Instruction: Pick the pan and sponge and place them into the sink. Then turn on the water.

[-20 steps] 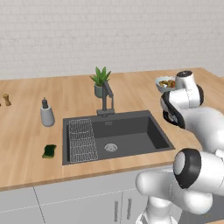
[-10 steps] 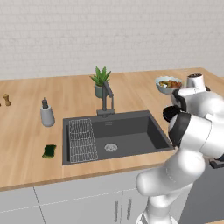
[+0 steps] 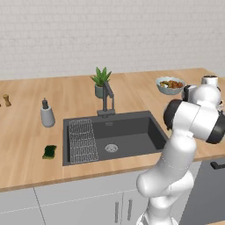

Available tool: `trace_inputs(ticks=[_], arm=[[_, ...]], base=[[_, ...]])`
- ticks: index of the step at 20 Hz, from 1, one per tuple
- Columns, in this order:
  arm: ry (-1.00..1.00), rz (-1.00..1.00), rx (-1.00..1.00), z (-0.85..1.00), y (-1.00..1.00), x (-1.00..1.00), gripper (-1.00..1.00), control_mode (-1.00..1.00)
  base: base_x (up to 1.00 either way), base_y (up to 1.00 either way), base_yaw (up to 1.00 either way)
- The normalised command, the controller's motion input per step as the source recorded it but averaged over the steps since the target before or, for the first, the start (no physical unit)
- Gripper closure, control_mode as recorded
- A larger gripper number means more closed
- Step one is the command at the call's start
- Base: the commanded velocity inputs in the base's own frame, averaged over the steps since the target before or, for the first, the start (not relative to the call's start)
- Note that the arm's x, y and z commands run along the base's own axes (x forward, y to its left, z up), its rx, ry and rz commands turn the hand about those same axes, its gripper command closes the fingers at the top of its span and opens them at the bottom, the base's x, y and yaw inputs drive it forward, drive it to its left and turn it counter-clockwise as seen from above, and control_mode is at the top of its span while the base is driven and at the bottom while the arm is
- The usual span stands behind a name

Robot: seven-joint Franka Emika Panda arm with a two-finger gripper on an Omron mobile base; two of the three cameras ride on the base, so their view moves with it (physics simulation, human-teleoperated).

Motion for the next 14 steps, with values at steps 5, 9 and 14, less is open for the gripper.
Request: trace_inputs(ticks=[5, 9, 14], arm=[[0.0, 0.0, 0.02, -0.66, -0.03, 0.0, -1.0, -1.0], [0.0, 0.0, 0.0, -0.51, -0.09, 0.01, -1.0, -1.0], [0.0, 0.0, 0.0, -0.29, -0.15, 0.22, -1.0, -1.0]], base=[[0.0, 0.0, 0.0], [0.0, 0.0, 0.0], [0.0, 0.0, 0.0]])
